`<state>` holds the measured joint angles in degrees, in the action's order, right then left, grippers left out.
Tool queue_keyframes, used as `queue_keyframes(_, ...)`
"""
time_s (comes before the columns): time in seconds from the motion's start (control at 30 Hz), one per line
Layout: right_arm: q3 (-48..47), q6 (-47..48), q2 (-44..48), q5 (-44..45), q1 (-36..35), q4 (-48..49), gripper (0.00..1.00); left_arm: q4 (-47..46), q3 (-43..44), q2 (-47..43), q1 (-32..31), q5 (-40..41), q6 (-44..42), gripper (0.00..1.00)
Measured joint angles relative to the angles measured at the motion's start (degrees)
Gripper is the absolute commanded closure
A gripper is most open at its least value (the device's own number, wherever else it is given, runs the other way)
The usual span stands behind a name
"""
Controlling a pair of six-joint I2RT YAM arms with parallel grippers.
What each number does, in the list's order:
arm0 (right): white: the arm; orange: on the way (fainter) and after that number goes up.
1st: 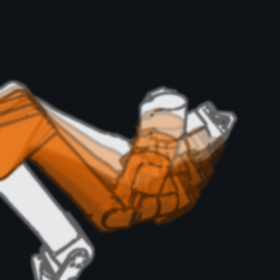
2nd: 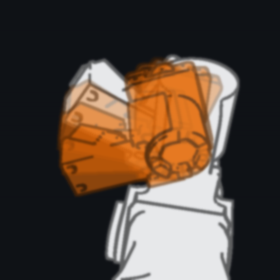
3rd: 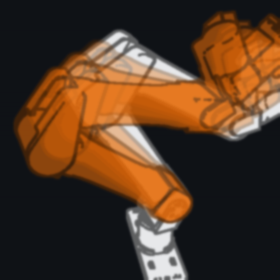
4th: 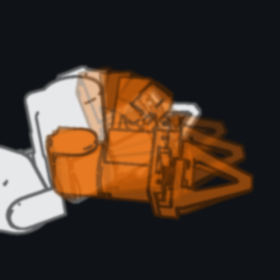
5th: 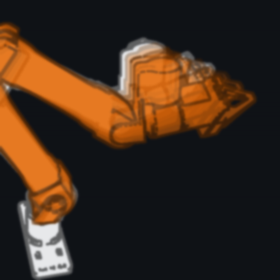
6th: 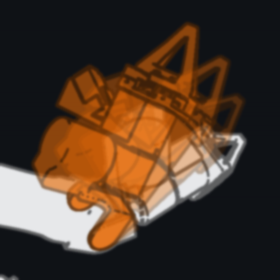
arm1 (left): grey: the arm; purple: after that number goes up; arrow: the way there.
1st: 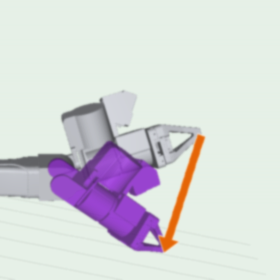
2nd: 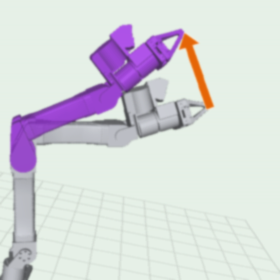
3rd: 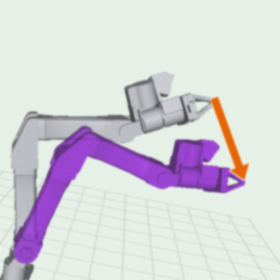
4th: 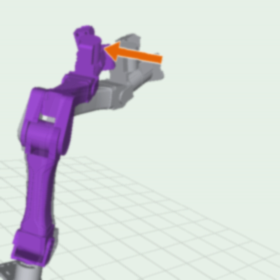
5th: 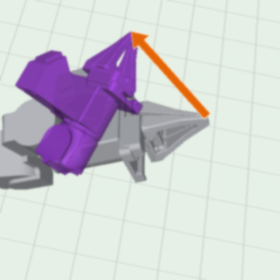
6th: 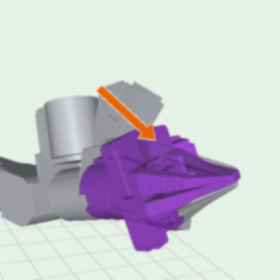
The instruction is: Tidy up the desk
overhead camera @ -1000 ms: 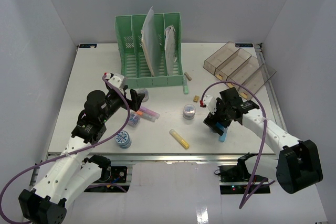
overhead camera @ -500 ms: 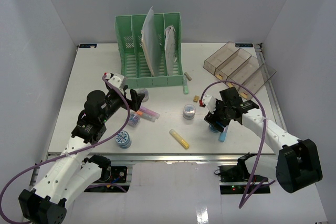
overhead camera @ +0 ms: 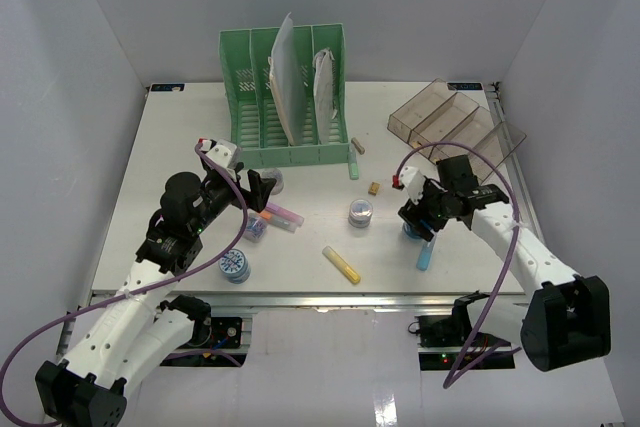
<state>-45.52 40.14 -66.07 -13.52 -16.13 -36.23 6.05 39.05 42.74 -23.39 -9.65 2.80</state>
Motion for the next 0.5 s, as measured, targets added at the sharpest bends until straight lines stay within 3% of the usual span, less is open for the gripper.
queue_keyframes(0.23,-6.3,1.0,1.6,-3.4,9.4,0.3,0.83,0.0,0.0,-0.1,0.0,0.0,0.0,0.02)
queue_keyframes(0.5,-11.9,-1.0,-2.7,-10.4,26.8,3.0,0.83,0.0,0.0,-0.3,0.0,-0.1,0.0,0.02)
